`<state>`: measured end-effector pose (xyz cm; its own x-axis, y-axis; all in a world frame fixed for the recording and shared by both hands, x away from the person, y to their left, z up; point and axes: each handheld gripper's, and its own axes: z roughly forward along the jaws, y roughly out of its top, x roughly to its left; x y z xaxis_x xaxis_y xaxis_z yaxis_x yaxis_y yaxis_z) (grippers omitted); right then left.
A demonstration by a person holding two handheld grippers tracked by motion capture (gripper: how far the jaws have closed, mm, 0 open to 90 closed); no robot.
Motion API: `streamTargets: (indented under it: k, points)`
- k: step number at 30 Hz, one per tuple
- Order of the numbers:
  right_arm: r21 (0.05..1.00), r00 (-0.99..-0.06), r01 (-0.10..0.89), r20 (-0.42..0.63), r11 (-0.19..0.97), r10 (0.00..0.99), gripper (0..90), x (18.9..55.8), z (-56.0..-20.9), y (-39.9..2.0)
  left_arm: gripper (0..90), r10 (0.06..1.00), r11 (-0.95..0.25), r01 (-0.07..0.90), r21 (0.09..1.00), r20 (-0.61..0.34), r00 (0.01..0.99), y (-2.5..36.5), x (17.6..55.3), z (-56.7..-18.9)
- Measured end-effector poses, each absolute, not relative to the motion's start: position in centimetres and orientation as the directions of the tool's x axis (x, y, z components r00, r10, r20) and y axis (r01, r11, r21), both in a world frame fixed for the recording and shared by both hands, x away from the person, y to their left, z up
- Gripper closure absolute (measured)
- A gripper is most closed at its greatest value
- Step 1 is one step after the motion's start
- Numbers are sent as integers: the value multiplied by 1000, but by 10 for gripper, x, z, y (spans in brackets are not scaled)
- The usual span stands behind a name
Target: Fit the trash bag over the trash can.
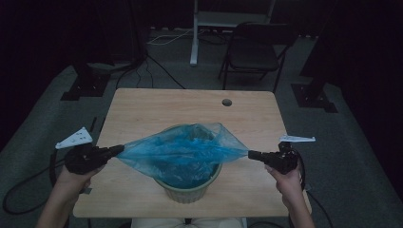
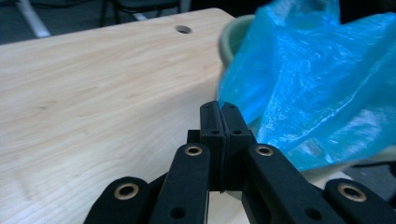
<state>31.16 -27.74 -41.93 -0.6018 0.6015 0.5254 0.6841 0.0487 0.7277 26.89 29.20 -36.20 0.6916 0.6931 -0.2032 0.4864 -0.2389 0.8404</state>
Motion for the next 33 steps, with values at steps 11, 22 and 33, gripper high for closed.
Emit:
streamTargets:
  k: [11, 22, 33]
  points:
    - [785, -654, 618, 486, 40, 579, 567, 342, -374, -259, 561, 620, -235, 424, 875, -201, 759, 275, 291, -335]
    - [811, -728, 563, 396, 158, 559, 472, 368, -348, -192, 447, 561, -390, 398, 830, -128, 818, 204, 330, -324]
    - [794, -737, 563, 358, 228, 574, 469, 382, -356, -164, 433, 568, -493, 374, 786, -36, 822, 167, 337, -328]
